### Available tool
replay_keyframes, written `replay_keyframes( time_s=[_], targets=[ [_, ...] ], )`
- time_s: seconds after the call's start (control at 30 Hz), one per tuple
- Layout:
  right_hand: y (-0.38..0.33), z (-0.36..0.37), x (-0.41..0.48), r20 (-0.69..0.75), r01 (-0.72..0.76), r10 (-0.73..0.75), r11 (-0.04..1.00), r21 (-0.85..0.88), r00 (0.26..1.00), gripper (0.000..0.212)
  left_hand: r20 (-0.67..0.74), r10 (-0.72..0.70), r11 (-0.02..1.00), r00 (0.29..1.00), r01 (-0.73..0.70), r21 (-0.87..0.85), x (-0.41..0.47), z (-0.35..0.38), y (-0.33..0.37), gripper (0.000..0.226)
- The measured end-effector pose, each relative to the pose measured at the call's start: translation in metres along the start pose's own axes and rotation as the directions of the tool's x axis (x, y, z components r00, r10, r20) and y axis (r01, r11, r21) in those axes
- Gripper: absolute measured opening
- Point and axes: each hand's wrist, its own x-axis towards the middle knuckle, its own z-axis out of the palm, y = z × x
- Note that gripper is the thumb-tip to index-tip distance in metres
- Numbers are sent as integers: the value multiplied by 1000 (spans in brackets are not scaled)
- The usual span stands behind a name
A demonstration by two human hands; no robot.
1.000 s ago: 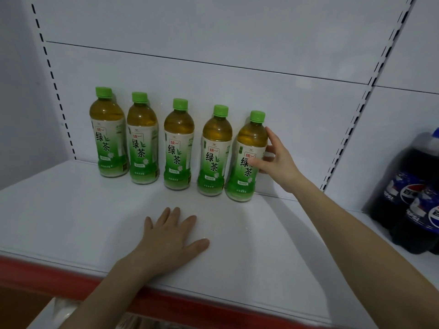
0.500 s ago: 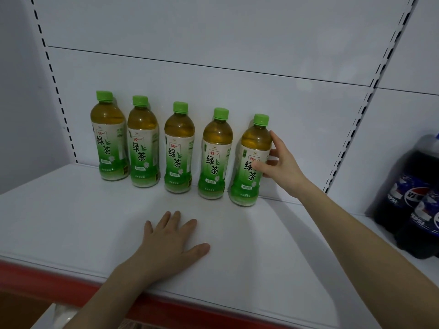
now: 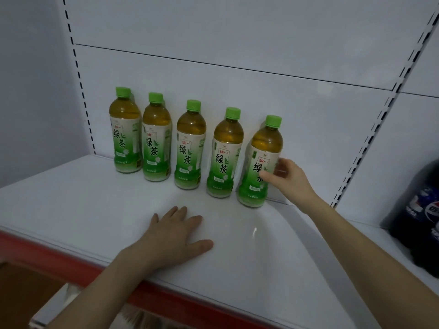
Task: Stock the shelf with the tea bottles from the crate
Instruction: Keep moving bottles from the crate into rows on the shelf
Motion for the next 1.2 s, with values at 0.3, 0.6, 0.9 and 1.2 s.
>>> replay_keyframes(
  time_s=[0.3, 0.6, 0.9, 1.2],
  targets=[
    [-35, 7, -48, 246, 197, -57, 780, -594, 968, 48, -300, 14, 993, 954, 24, 120, -42, -21, -3, 90],
    [-145, 147, -94, 469, 532, -310, 703, -473, 827, 64, -455, -168, 978, 874, 206, 34, -178, -10, -97, 65],
    [-200, 319, -207, 649, 701, -437, 681, -213, 622, 56, -260, -549, 829, 794, 557, -49, -346, 59, -191, 66],
    [-154, 462, -317, 920, 732, -226, 676, -89, 321, 67, -22, -763, 635, 646, 743, -212, -448, 187, -245, 64]
  ],
)
